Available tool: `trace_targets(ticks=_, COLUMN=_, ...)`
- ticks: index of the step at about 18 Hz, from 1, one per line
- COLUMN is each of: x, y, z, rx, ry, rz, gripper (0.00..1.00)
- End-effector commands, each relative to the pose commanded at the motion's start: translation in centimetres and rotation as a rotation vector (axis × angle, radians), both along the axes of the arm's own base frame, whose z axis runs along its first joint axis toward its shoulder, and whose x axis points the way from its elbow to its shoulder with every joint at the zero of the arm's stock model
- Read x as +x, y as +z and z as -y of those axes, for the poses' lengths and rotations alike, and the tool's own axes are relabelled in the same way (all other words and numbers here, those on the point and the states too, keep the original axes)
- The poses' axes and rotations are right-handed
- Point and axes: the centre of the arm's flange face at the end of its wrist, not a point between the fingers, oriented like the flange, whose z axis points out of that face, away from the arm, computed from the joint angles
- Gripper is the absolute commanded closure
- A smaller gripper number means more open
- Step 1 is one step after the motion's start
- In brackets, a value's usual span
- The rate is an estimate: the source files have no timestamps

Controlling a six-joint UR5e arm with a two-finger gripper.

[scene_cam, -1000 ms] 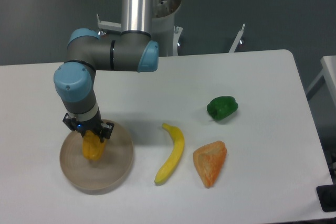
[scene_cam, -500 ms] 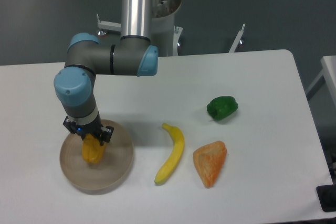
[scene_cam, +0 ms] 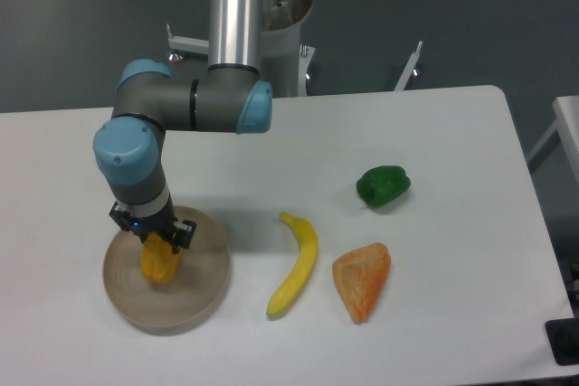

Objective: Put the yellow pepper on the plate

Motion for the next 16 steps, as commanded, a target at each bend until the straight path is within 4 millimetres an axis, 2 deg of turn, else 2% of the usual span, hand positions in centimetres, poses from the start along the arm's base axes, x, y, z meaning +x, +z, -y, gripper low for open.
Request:
trace_targets(ticks=2, x=-0.4, y=0.7, z=0.0, rx=0.012, ry=0.005, rz=-0.004, gripper=0.0)
trace_targets(ticks=3, x=-0.9, y=2.0, z=0.0, rx=0.033, ry=0.002, rz=-0.012, gripper=0.0)
trace_targets(ticks=8, x=-10.0, y=7.0, z=1.3, rx=0.101, ry=-0.035, rz=-0.061, gripper=0.0)
trace_targets(ticks=12, x=-17.4, y=8.2, z=3.1, rx=0.096, ry=-0.119, rz=-0.129, gripper=0.0)
trace_targets(ticks=16, x=-23.3, y=8.0, z=4.8, rx=0.066, ry=-0.247, rz=-0.18, gripper=0.0)
